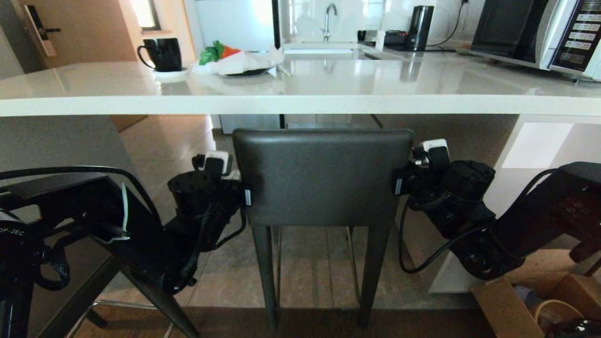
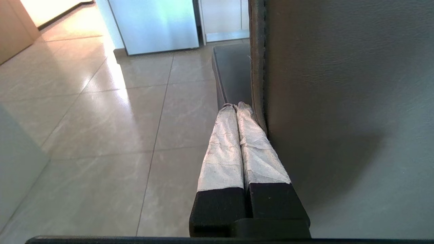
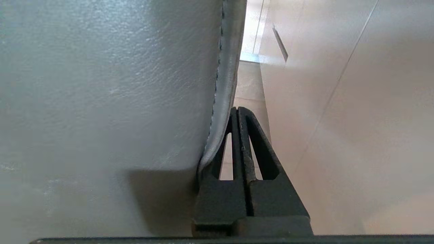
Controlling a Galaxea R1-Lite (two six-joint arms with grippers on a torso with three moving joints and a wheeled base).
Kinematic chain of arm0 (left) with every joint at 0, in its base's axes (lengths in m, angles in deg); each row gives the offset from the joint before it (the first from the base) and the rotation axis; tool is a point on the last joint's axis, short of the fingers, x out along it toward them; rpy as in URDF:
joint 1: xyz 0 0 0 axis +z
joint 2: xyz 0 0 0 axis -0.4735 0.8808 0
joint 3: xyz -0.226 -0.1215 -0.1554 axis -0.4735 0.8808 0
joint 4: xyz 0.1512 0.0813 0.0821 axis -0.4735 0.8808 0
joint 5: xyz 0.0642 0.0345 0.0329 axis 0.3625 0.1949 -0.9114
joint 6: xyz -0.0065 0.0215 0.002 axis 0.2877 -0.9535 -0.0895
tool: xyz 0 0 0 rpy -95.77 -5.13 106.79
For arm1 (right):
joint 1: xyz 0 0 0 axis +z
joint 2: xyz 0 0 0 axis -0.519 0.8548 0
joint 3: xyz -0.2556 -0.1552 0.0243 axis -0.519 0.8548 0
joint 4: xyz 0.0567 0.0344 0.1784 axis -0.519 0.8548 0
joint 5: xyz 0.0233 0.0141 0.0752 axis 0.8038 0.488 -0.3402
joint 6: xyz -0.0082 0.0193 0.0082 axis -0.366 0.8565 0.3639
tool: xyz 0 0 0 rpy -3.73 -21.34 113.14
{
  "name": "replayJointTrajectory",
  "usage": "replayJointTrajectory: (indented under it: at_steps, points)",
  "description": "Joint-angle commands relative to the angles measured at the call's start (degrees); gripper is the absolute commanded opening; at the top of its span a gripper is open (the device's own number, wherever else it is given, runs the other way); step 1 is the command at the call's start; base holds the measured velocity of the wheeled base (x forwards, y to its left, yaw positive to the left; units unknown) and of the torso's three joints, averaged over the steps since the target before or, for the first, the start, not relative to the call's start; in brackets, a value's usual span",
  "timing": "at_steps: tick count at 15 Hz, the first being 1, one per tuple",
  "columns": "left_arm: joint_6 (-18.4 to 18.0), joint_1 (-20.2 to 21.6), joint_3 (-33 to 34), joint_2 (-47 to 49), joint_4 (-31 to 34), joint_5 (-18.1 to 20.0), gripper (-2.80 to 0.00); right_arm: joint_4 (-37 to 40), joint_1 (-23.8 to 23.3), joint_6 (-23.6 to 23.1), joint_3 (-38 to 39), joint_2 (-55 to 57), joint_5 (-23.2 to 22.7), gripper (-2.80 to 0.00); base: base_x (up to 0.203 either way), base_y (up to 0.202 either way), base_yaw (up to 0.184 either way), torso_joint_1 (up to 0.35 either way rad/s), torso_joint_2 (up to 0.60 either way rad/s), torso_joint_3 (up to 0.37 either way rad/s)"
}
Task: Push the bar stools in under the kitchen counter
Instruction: Push the gray chair back under the dining table
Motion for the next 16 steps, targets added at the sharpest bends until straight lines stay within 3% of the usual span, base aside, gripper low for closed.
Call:
replayJointTrajectory:
  at_steps: [1,5,10,16]
  points:
    - [0.05,-0.46,1.18,-1.04,-0.37,0.02,-2.8,-0.3,0.38,-0.09,0.93,-0.21,-0.01,-2.8,0.0,0.0,0.0,0.0,0.0,0.0]
    - [0.13,0.87,3.66,-3.75,-0.37,0.23,-2.8,-0.32,-0.57,-0.01,1.19,-1.39,0.07,-2.8,0.0,0.0,0.0,0.0,0.0,0.0]
    - [0.27,8.45,8.28,-8.48,-0.43,2.55,-2.8,-0.32,-8.77,0.18,5.35,-4.36,-1.65,-2.8,0.0,0.0,0.0,0.0,0.0,0.0]
    - [0.32,9.12,13.98,-18.44,-0.24,3.19,-2.8,0.02,-9.45,0.01,11.06,-13.4,-2.48,-2.8,0.0,0.0,0.0,0.0,0.0,0.0]
